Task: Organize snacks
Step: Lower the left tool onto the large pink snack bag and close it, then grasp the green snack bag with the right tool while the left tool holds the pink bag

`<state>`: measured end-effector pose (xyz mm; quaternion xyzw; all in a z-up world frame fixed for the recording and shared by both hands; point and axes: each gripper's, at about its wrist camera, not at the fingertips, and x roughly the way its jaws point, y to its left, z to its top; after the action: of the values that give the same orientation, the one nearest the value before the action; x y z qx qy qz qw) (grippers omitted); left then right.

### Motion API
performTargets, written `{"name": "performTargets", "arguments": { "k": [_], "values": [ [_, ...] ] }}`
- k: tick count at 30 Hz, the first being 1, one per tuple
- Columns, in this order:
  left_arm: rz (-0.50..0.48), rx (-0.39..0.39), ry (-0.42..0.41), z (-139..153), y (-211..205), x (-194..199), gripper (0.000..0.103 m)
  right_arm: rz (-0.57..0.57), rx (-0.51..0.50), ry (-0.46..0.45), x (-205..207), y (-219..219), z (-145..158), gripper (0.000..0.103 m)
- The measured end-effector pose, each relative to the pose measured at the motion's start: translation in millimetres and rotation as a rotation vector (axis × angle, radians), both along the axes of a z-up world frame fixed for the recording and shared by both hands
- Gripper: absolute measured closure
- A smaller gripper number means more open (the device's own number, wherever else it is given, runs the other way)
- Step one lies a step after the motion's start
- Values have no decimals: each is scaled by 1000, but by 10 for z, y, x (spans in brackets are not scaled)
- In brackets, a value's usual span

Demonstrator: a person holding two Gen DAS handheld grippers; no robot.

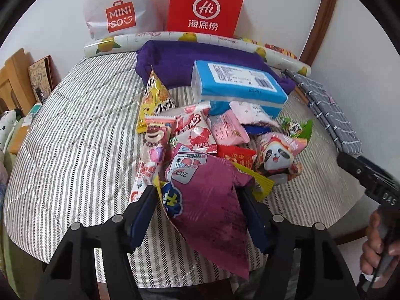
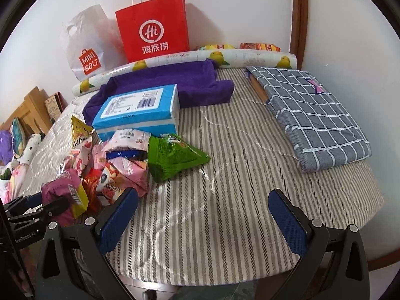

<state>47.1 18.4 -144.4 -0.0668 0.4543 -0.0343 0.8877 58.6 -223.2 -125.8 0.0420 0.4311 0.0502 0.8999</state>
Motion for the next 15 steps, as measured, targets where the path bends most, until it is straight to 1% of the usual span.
{"name": "performTargets", "arguments": {
  "k": [4,10,13,15],
  "values": [
    [-2,-19,-19,98,40,23,39,8,51,1,97,6,-27,2],
    [8,-40,-36,180,143,128,40,15,95,1,343,102,-30,4],
    [19,-46,-39,182,196,173,40,30,128,9,476,150,-54,8],
    [22,-59,-39,179,236,191,41,21,123,33,586,185,-110,14]
  ]
}}
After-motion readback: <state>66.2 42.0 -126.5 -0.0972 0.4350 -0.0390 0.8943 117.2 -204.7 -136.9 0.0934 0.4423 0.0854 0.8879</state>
